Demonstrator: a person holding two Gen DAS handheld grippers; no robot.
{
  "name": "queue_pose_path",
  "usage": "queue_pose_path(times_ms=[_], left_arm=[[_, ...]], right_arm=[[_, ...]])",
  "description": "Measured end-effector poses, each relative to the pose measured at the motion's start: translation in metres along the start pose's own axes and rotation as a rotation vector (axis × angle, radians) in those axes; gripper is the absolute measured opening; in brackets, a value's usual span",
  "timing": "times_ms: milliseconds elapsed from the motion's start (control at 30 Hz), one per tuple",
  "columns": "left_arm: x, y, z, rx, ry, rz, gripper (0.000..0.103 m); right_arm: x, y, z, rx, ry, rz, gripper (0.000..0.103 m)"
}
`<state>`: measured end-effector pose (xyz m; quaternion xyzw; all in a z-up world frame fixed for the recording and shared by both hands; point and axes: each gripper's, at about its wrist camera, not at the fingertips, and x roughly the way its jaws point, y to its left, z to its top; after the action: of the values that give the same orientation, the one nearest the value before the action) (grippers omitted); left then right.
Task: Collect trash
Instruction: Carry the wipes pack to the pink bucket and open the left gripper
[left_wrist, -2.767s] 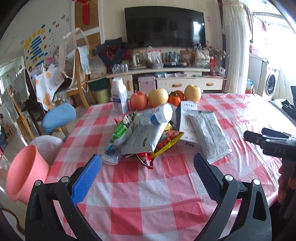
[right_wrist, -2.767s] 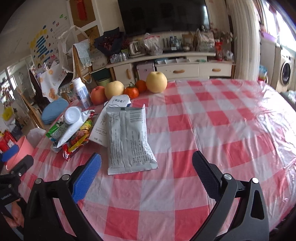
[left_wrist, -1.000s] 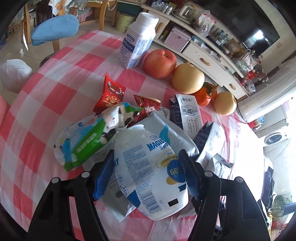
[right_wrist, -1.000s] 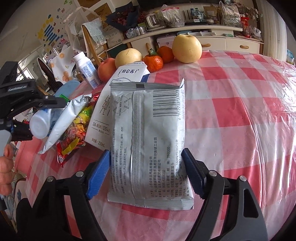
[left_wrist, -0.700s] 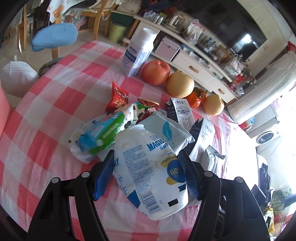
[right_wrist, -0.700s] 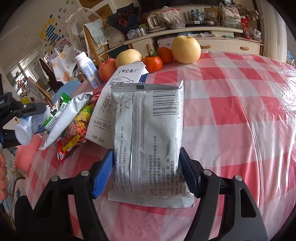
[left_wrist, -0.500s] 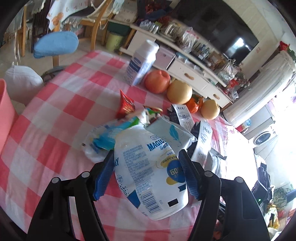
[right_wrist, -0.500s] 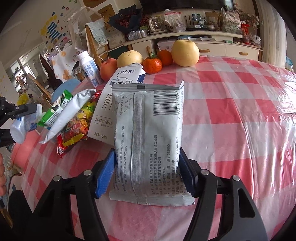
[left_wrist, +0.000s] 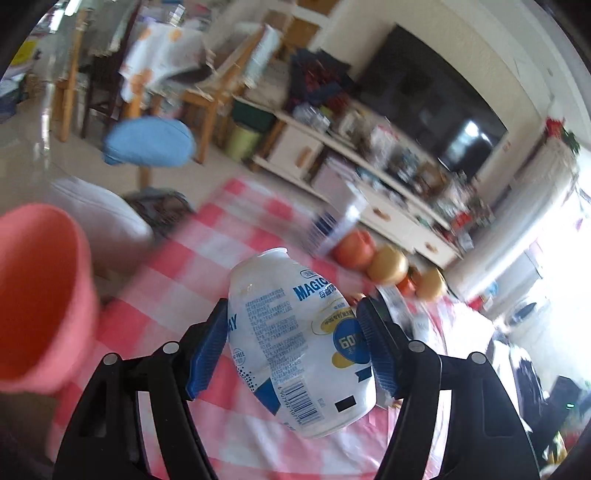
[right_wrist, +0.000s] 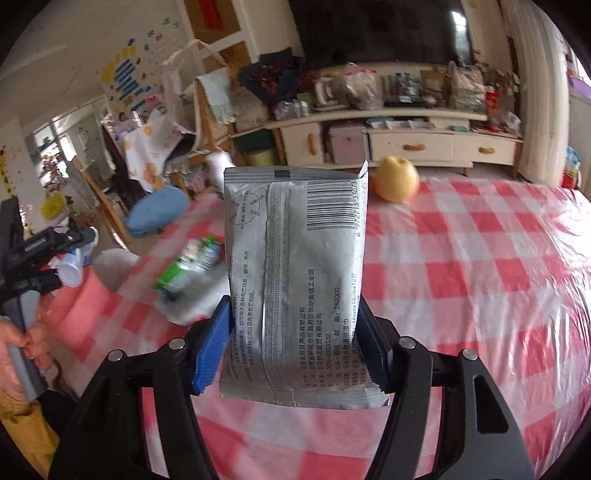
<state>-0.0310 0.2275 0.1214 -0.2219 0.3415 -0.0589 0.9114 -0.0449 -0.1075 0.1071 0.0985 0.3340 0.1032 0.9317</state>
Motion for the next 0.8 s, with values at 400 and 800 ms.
queue_pose_path(times_ms=[400,800], left_arm=[[-0.072,0.171,0.038,-0.217,-0.182,0.362,0.07],[-0.064,0.264,0.037,-0.402,-0.136,0.462,0.078]], right_arm=[[0.084,0.278,0.054,-0.31,0.133,0.421,0.065],[0.184,0.391,0.034,-0.319,0.271,0.495,0.078]])
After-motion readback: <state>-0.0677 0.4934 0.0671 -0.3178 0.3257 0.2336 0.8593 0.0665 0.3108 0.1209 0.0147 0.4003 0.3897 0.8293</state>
